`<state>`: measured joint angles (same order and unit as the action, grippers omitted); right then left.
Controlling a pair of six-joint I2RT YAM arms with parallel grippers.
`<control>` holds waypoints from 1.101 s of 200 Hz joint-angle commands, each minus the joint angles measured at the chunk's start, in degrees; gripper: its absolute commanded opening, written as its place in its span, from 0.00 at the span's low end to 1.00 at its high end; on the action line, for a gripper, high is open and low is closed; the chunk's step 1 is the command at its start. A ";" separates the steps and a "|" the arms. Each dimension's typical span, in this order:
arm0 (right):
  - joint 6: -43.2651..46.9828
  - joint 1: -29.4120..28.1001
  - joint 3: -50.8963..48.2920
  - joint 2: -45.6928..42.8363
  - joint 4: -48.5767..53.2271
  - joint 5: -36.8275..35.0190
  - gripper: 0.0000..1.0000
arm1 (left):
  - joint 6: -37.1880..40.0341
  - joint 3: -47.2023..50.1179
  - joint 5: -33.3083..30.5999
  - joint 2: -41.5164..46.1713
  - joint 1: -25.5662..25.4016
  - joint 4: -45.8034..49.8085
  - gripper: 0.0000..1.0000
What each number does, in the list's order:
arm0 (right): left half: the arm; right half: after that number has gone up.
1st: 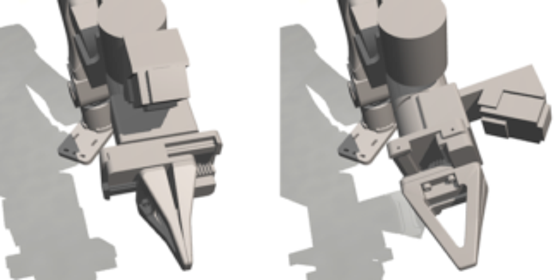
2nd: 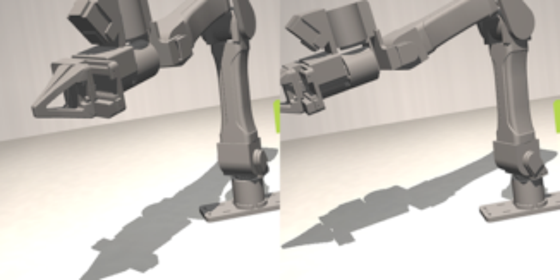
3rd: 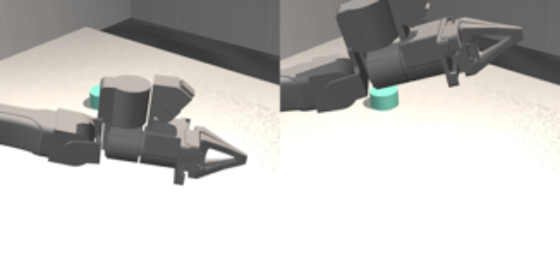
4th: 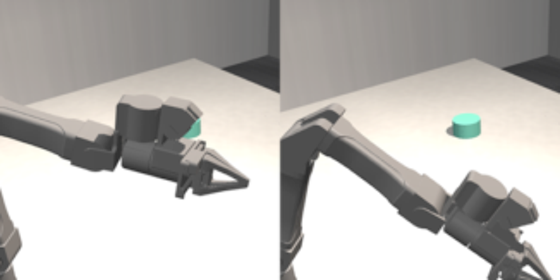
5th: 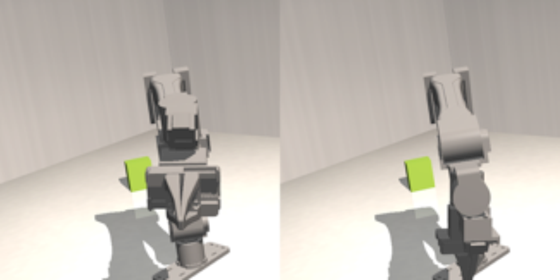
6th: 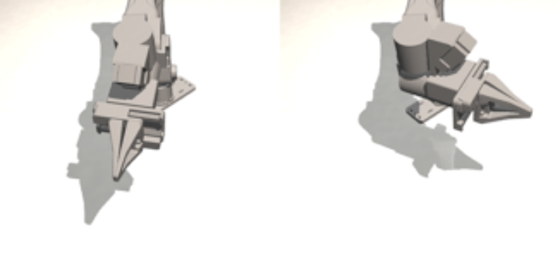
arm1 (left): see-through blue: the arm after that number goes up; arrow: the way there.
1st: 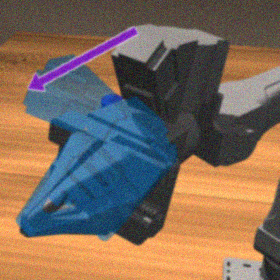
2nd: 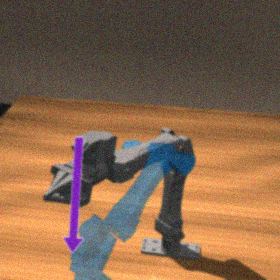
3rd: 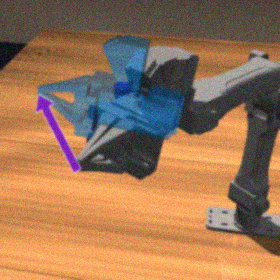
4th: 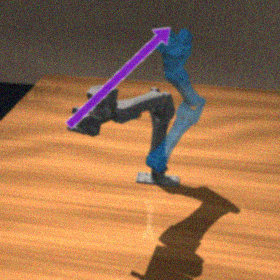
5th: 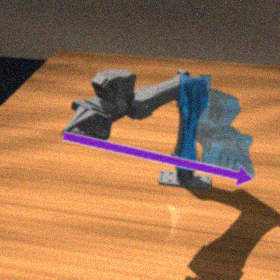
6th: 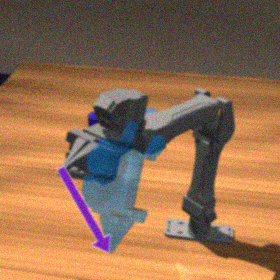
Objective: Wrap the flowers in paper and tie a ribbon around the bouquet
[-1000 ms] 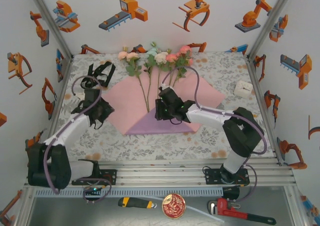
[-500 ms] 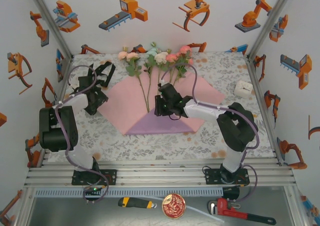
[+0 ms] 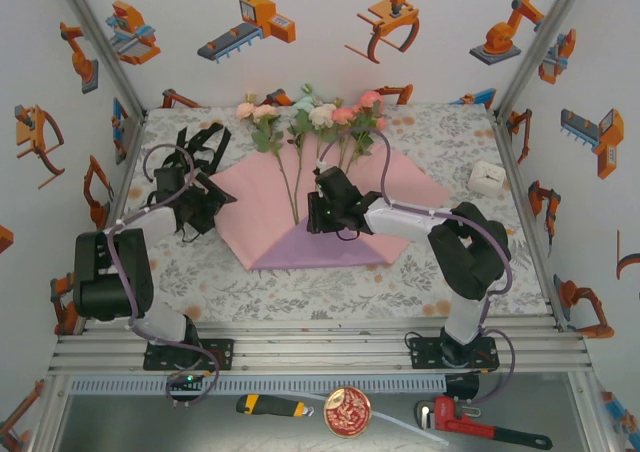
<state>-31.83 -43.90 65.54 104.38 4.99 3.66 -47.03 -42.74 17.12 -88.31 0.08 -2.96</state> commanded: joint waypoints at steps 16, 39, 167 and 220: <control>-0.48 0.39 0.29 0.36 -1.13 1.53 0.40 | -4.25 2.75 5.81 4.55 -2.57 -3.74 0.73; -1.49 0.35 -0.40 -1.17 -0.98 3.04 0.40 | -3.49 3.68 5.15 6.35 -5.25 -1.98 0.67; -8.51 -4.26 -5.35 0.13 -7.61 8.55 0.27 | -0.14 0.04 3.82 16.21 -7.85 11.09 0.08; -7.63 -4.56 -4.49 2.25 -8.00 12.81 0.32 | -2.20 -3.54 5.19 16.37 -8.80 12.66 0.08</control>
<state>-39.64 -48.14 59.86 106.30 -2.24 14.04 -48.25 -43.18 21.08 -72.90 -8.27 7.79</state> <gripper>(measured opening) 0.305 0.083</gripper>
